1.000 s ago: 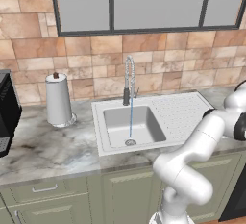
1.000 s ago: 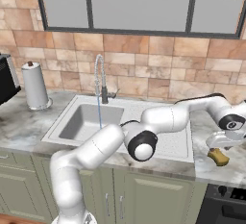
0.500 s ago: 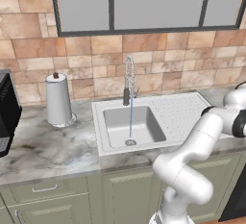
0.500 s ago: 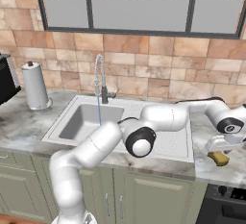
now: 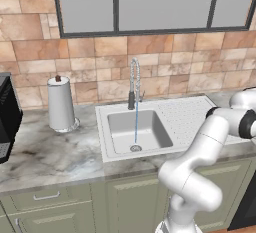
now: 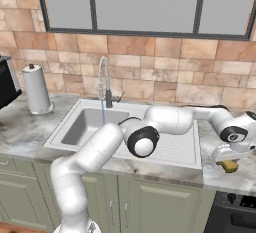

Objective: Soak the sponge with water for a few seconds and then drop it inside the sink.

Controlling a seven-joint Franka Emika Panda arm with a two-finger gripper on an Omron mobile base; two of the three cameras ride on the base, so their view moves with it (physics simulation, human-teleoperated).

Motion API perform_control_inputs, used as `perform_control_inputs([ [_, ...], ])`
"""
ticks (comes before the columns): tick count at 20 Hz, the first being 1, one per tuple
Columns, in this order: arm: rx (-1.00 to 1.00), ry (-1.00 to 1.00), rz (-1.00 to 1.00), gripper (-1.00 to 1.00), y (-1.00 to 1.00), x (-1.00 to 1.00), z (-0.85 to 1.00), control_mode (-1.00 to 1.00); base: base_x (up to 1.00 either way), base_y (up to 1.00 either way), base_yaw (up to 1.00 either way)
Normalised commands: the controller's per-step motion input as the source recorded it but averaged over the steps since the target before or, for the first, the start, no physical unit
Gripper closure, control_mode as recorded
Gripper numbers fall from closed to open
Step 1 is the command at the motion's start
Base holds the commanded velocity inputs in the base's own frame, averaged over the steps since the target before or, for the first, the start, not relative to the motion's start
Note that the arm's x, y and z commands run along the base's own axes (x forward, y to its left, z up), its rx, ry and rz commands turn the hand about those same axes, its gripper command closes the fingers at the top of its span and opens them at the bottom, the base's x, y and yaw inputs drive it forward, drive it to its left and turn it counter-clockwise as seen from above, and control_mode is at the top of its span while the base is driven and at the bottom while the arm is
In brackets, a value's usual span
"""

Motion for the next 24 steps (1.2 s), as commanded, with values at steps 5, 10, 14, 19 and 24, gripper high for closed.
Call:
perform_control_inputs([
  [5, -0.07, -0.06, 0.00, -1.00, -0.01, 0.00, -0.27, -1.00, 0.00, 0.00, 0.00],
  [10, -0.01, -0.02, 0.00, -1.00, 0.00, 0.00, -0.12, -1.00, 0.00, 0.00, 0.00],
  [14, 0.00, 0.00, 0.00, -1.00, 0.00, 0.00, 0.00, -1.00, 0.00, 0.00, 0.00],
  [19, 0.00, 0.00, 0.00, 1.00, 0.00, 0.00, 0.00, -1.00, 0.00, 0.00, 0.00],
  [24, 0.00, 0.00, 0.00, 1.00, 0.00, 0.00, 0.00, -1.00, 0.00, 0.00, 0.00],
])
